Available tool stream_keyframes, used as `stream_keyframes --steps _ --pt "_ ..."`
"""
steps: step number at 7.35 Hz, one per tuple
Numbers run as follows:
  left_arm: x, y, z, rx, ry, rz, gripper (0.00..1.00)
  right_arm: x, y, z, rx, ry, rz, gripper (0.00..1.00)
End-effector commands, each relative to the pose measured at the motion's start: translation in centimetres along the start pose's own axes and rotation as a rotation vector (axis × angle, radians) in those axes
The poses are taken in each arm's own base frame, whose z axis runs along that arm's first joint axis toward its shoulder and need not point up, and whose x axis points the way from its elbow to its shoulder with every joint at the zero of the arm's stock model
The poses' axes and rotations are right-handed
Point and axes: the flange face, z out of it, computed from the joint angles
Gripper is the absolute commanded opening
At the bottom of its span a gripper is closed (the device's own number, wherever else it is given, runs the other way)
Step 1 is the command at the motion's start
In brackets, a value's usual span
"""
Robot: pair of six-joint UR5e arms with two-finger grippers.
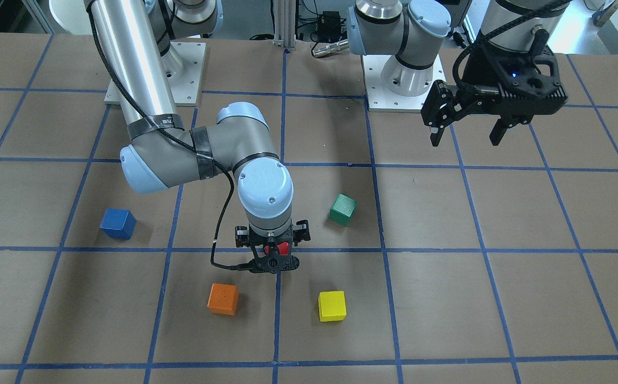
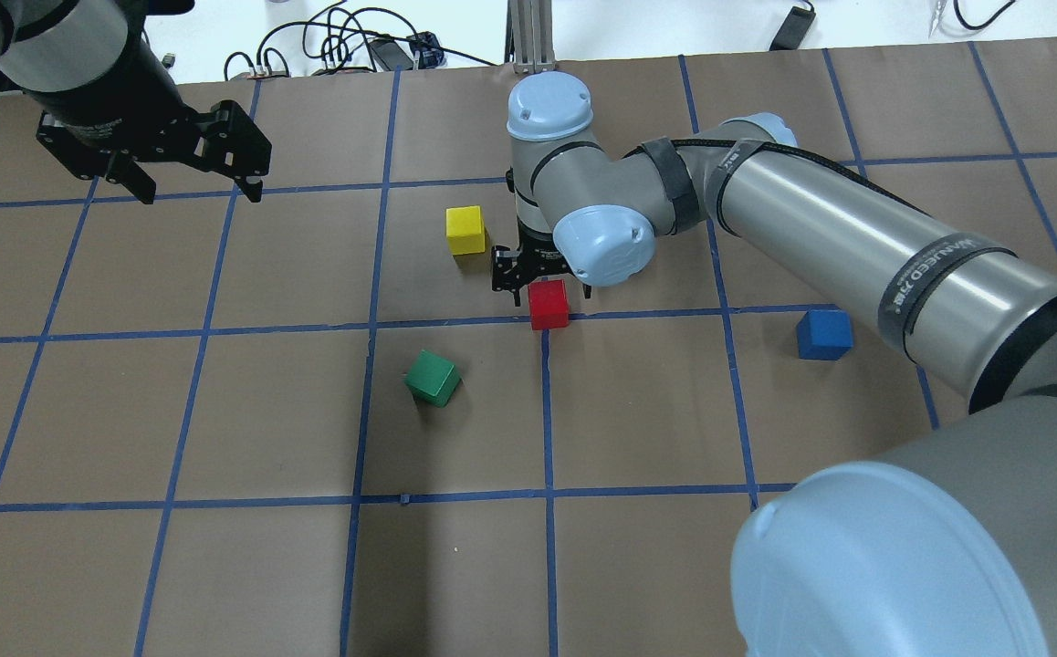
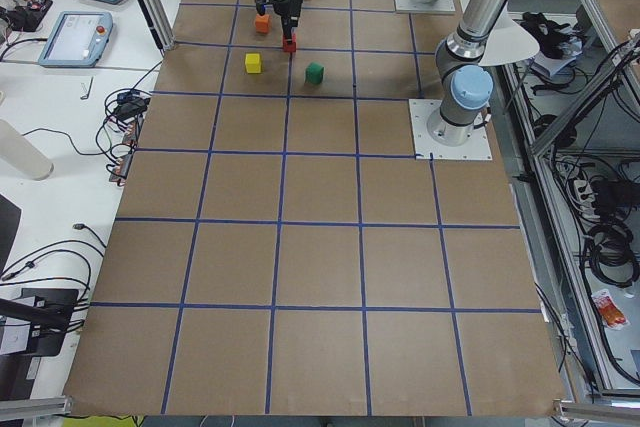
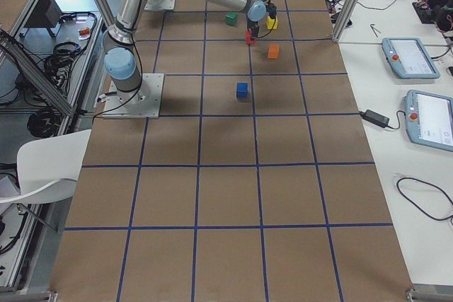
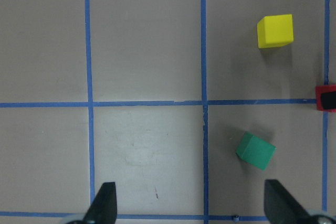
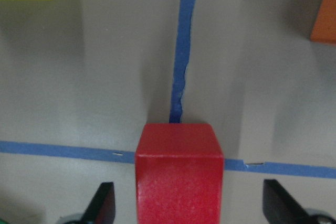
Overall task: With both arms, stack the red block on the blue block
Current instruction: 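Close the right gripper on the red cube and lift it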
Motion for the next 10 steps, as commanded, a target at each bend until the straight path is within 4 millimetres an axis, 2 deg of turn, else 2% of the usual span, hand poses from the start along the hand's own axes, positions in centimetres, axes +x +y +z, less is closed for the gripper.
stream_keyframes --steps 1,2,4,5,6,7,8,9,10 --pt "0.0 -0.3 0.0 0.014 0.003 0.0 1.0 -0.2 -0.2 0.9 -0.014 -0.016 -0.002 1.0" --pt "0.2 -0.3 -0.1 0.012 0.022 -0.002 1.0 -0.3 -0.2 0.7 -0.012 -0.025 -0.001 0.97" --pt "0.0 -0.6 -1.1 -0.017 0.02 -0.001 1.0 -0.4 -0.4 0.6 0.01 -0.032 -0.002 0.4" --pt "0.0 -0.6 -1.3 -0.037 0.023 0.0 1.0 -0.4 -0.5 0.5 0.01 -0.032 -0.004 0.04" --pt "0.1 -0.9 -1.2 -0.033 0.03 0.0 1.0 -0.3 -0.5 0.0 0.014 -0.034 -0.002 0.0" --pt "0.2 -1.1 -0.9 -0.04 0.031 0.0 1.0 0.3 -1.1 -2.7 0.045 -0.039 0.006 0.0" --pt "0.2 -1.1 -0.9 -0.042 0.031 0.0 1.0 1.3 -1.1 -6.6 0.024 -0.034 0.025 0.0" --pt "0.2 -1.1 -1.0 -0.042 0.031 0.0 1.0 3.7 -1.5 -9.9 0.005 -0.028 0.053 0.0" --pt "0.2 -1.1 -0.9 -0.045 0.031 0.0 1.0 7.7 -1.7 -12.8 -0.008 -0.026 0.078 0.0"
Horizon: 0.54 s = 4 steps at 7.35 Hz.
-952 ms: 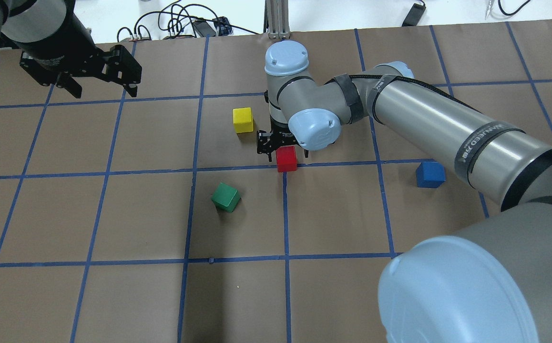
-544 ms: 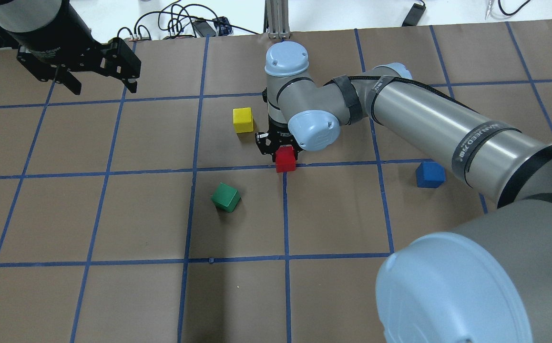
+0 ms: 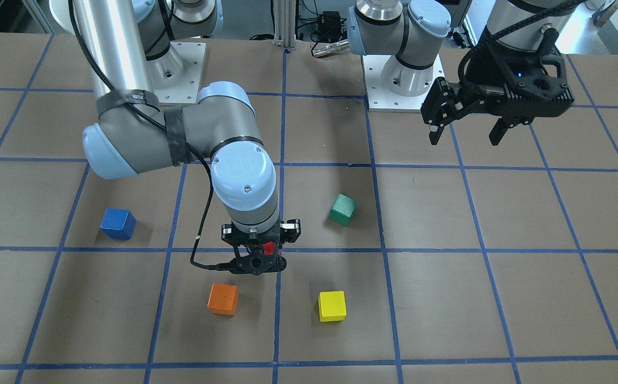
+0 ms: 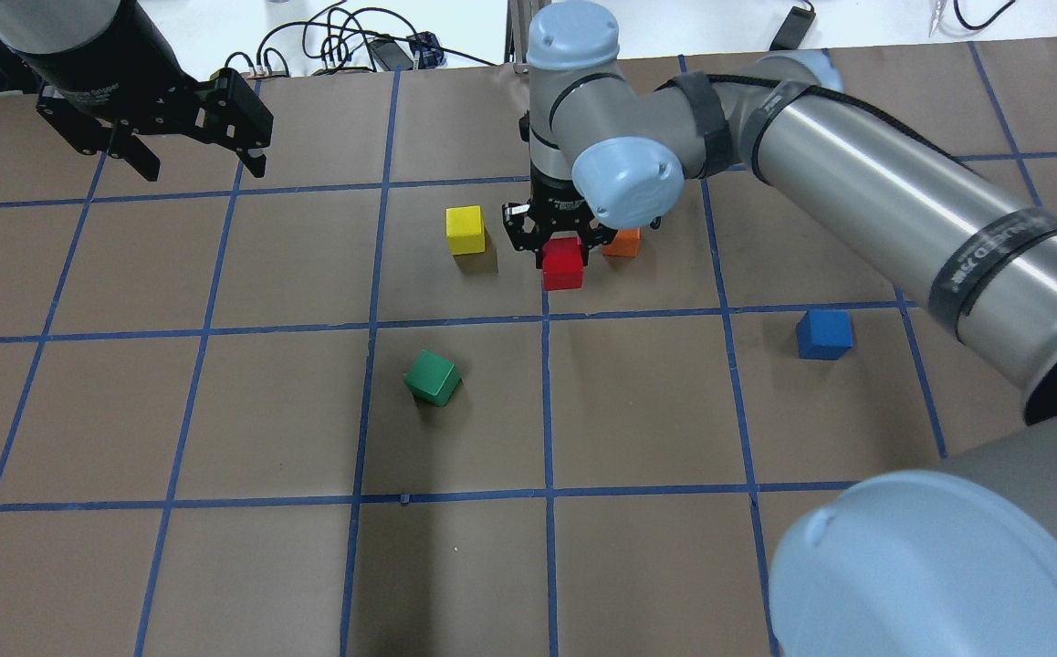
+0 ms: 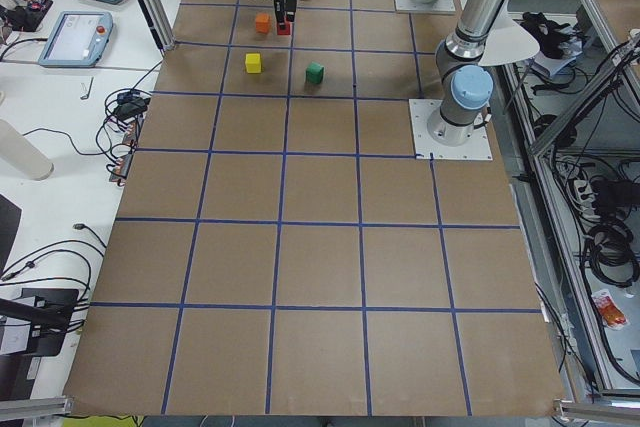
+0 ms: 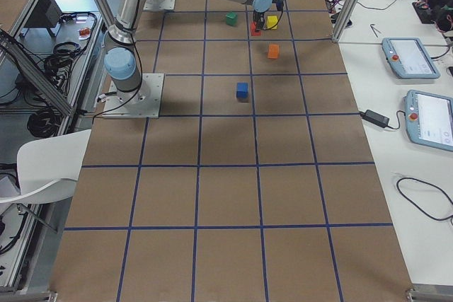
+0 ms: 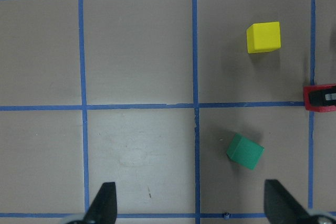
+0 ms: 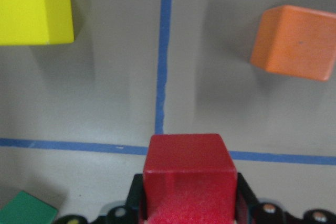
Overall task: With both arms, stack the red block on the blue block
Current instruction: 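Carry the red cube with the right gripper over the blue cube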
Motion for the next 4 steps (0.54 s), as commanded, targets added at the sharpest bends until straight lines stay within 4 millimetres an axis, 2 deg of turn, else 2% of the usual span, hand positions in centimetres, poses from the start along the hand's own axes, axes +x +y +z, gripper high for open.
stream_keyframes --steps 1,2,4 --pt "0.0 0.0 0.2 -0.007 0.004 0.0 1.0 8.2 0.0 -6.7 -0.035 0.004 0.053 0.0" --pt "0.1 0.1 0.2 -0.015 0.007 0.0 1.0 11.9 0.9 -9.1 -0.043 0.0 0.093 0.0" --pt "0.3 0.2 0.6 -0.022 0.008 0.005 1.0 19.3 2.3 -8.6 -0.079 0.038 0.066 0.0"
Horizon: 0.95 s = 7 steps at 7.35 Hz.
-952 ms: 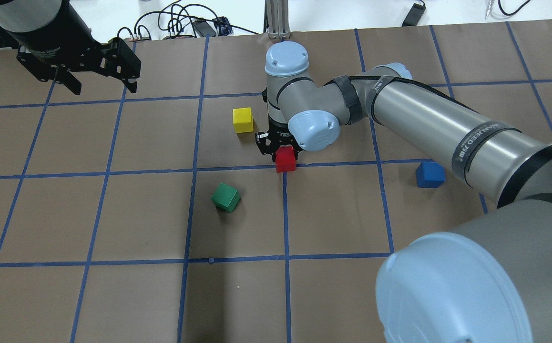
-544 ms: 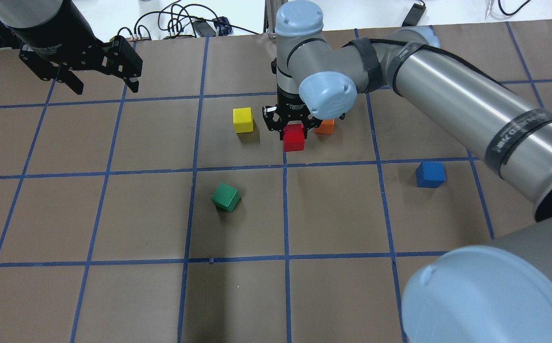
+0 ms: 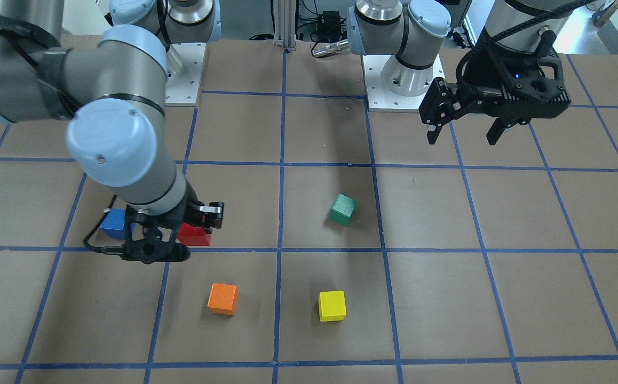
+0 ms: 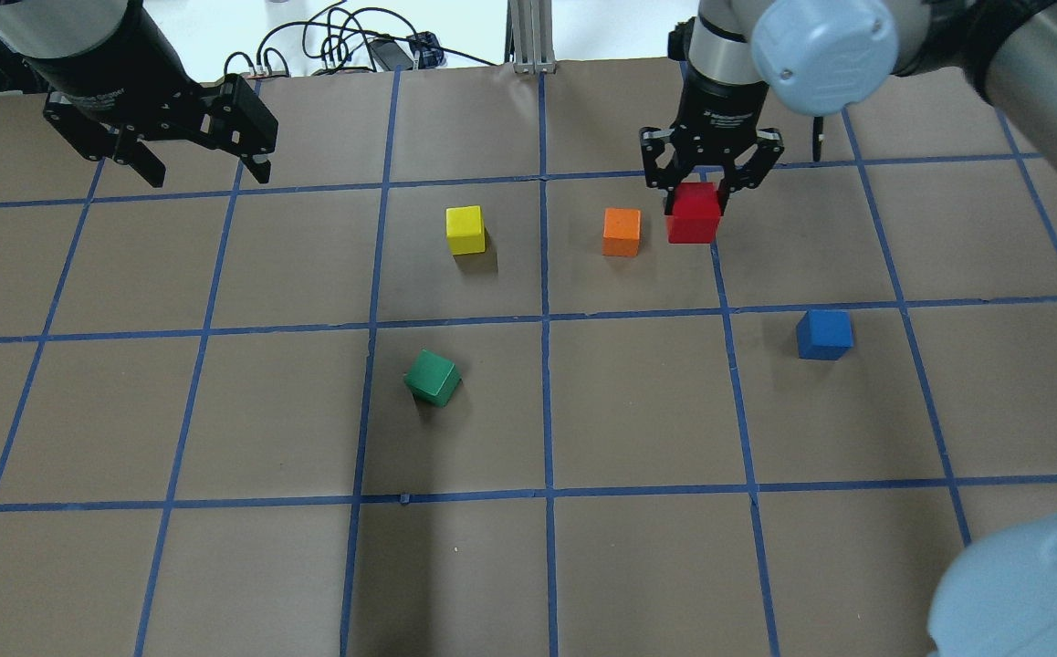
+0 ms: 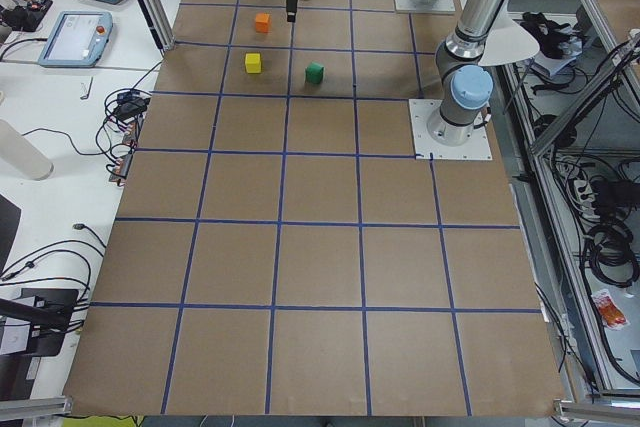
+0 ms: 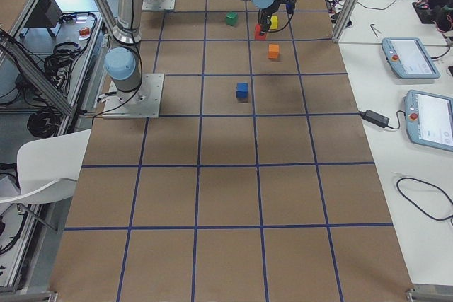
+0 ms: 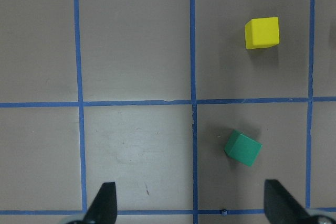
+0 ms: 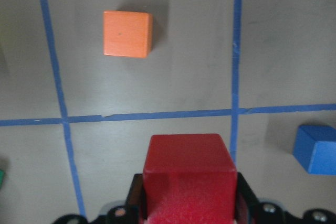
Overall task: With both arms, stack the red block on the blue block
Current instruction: 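Carry the red cube with the right gripper over the blue cube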
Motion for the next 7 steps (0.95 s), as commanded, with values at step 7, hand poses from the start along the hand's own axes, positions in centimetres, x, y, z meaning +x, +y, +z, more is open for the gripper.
stream_keyframes --steps 7 --pt "0.3 0.2 0.1 -0.001 0.025 0.0 1.0 15.8 3.7 9.2 -0.001 0.086 -0.063 0.0"
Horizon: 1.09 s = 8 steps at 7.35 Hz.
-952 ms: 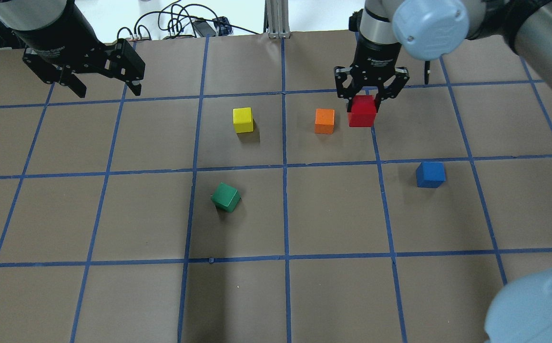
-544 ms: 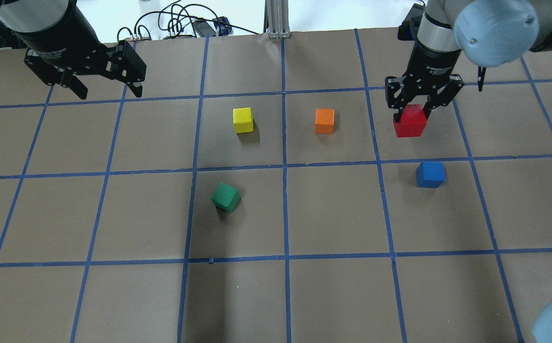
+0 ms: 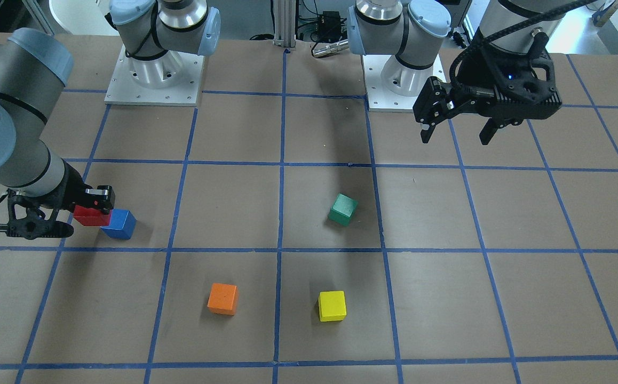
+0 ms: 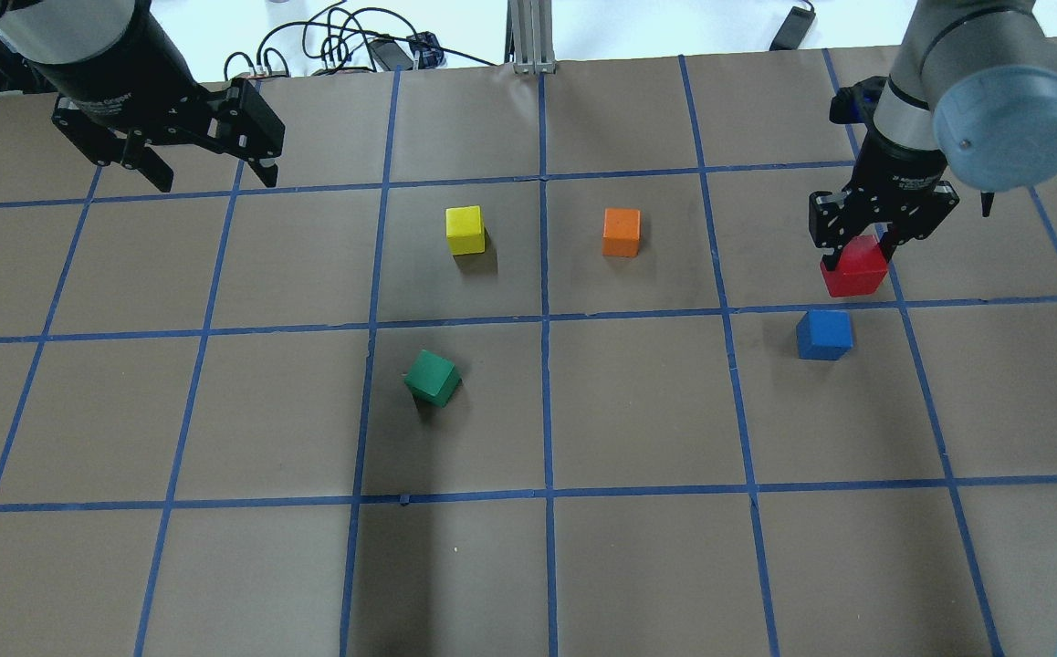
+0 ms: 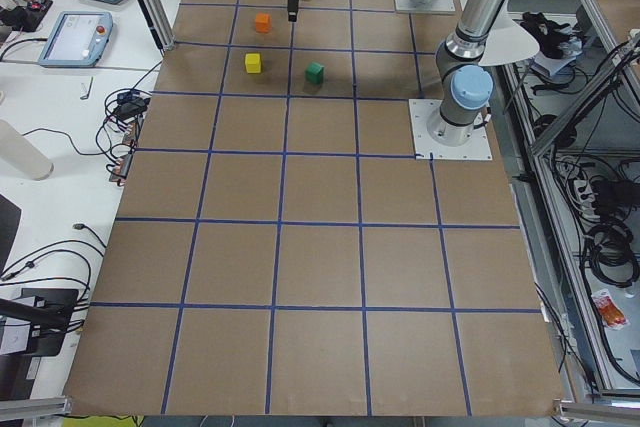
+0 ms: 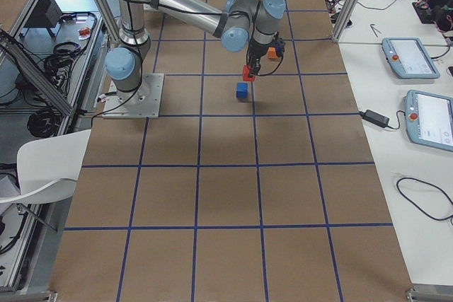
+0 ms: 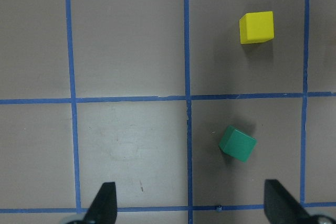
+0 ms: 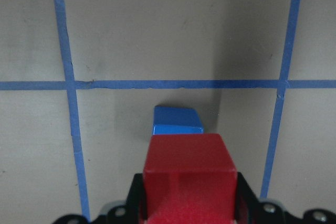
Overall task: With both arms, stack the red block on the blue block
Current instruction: 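Carry the red cube with the right gripper over the blue cube, then lower the red cube onto the top of the blue cube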
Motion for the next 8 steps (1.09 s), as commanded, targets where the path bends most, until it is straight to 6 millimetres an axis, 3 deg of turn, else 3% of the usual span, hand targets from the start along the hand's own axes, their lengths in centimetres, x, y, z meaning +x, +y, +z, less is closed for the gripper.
stream_keyframes --steps 1,7,8 --pt "-0.1 0.1 0.1 -0.001 0.003 -0.002 1.0 -0.1 0.7 2.8 0.027 0.006 -0.005 0.0" --pt "0.1 0.2 0.6 -0.006 0.003 0.003 1.0 -0.4 1.0 4.3 0.018 -0.006 -0.009 0.0" --pt "0.2 0.1 0.8 -0.012 0.004 0.004 1.0 -0.4 1.0 4.4 0.014 -0.004 -0.01 0.08"
